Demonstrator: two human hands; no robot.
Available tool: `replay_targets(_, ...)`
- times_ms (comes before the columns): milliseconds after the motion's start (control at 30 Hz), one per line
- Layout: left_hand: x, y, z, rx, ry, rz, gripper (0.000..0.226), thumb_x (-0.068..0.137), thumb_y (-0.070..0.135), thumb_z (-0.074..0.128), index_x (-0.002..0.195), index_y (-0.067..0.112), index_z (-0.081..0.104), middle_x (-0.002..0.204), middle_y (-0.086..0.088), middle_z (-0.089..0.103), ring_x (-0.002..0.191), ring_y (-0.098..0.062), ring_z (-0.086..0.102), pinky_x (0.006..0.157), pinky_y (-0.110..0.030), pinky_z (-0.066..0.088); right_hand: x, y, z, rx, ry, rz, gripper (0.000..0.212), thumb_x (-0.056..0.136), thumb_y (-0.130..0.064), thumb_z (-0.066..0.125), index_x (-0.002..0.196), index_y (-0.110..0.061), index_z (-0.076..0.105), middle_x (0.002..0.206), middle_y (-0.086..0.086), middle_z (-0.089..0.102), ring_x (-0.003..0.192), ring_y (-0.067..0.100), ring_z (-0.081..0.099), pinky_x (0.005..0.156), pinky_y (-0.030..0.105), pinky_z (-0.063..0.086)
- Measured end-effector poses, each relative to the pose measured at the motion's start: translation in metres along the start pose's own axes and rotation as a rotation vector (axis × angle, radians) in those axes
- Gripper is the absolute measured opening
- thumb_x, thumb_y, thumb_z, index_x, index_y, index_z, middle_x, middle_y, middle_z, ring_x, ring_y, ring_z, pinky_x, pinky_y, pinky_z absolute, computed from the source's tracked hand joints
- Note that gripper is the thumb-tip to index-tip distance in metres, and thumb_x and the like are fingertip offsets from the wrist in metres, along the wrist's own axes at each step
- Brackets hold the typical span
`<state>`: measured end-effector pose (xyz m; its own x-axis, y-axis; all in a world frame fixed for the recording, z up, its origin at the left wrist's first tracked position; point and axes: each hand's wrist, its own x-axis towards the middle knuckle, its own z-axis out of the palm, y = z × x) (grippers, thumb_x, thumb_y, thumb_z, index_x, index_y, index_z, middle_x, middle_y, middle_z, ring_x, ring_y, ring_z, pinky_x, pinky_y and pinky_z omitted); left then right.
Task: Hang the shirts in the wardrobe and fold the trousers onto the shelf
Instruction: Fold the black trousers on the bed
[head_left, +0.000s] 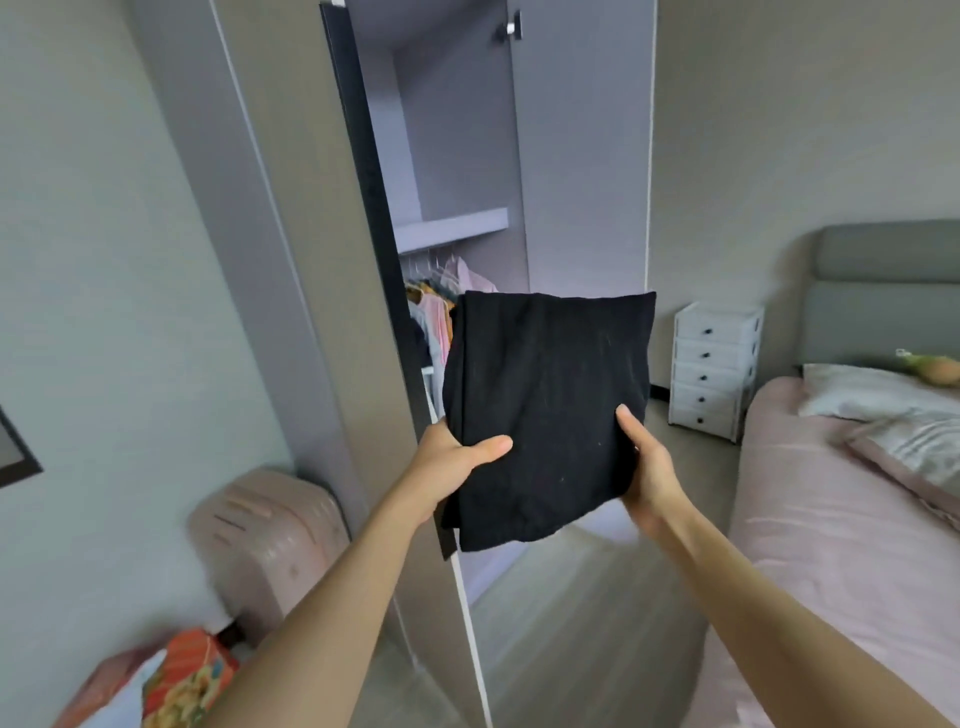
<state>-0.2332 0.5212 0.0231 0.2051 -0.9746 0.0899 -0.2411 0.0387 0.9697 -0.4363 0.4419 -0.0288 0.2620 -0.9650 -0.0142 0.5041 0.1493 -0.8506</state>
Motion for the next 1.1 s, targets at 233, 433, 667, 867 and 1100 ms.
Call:
replay_targets(233,0.051,0.017,0.005,-0.085,0.001,0.047,0.067,0.083,0.039,0.067,0.139,0.016,0.039,0.135,0.001,0.051,0.122,-0.019,0.05,0.098,-0.029,0.041,0.046,-0.022,0.009,-0.02,0.161,-0.105,0.046,0.077,-0.046,0.066,0.113,-0.018,0.062,0.111,-0.005,0.069,0.104,0.014,0.062,0.091,0.034,0.046)
replay_targets(433,0.12,0.002,0.011,-0.152,0.173,0.046,0.065,0.085,0.042,0.063,0.139,0.018,0.037,0.138,0.0,0.046,0.126,-0.024,0.045,0.106,-0.038,0.037,0.111,-0.024,0.018,-0.051,0.212,-0.15,0.041,0.078,-0.045,0.067,0.109,-0.019,0.061,0.109,-0.006,0.068,0.103,0.014,0.061,0.087,0.032,0.045)
replay_targets(667,0.247,0.005,0.045,-0.289,0.47,0.104,0.054,0.08,0.039,0.064,0.129,0.021,0.051,0.127,0.001,0.057,0.116,-0.024,0.053,0.101,-0.045,0.043,0.253,-0.053,0.015,-0.124,0.186,-0.214,0.04,0.083,-0.047,0.062,0.11,-0.02,0.055,0.105,-0.007,0.063,0.098,0.013,0.057,0.083,0.033,0.041)
replay_targets(867,0.405,0.023,0.069,-0.311,0.594,0.191,0.032,0.084,0.036,0.061,0.114,0.027,0.055,0.118,0.003,0.06,0.111,-0.022,0.055,0.098,-0.043,0.046,0.413,-0.109,0.01,-0.193,0.097,-0.291,0.024,0.083,-0.046,0.06,0.095,-0.025,0.057,0.099,-0.01,0.064,0.092,0.01,0.059,0.068,0.024,0.043)
replay_targets(1100,0.531,0.068,0.022,-0.224,0.667,0.217,0.017,0.08,0.038,0.062,0.09,0.024,0.063,0.098,0.004,0.067,0.095,-0.02,0.06,0.082,-0.036,0.049,0.548,-0.14,0.056,-0.153,-0.067,-0.286,0.026,0.088,-0.041,0.057,0.104,-0.021,0.054,0.101,-0.012,0.062,0.093,0.008,0.059,0.072,0.026,0.044)
